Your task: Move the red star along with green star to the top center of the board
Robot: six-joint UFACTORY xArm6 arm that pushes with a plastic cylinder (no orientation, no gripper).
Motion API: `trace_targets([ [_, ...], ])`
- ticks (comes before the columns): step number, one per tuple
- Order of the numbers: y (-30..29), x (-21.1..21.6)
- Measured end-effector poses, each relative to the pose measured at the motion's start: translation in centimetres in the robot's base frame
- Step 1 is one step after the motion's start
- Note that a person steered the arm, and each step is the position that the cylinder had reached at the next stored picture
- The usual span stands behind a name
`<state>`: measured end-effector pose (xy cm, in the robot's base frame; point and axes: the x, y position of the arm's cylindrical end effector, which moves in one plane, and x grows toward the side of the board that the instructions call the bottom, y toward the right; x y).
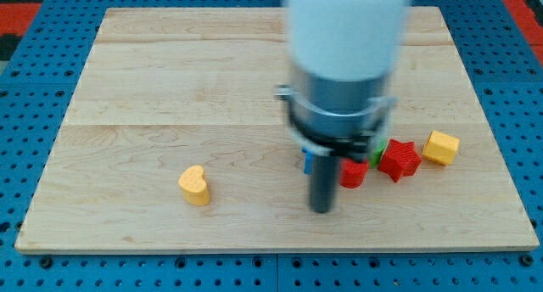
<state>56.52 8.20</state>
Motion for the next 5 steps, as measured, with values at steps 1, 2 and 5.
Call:
trace_targets([
  [1,8.6,0.0],
  [2,10.7,-3.2],
  [5,-3.3,-12.2],
])
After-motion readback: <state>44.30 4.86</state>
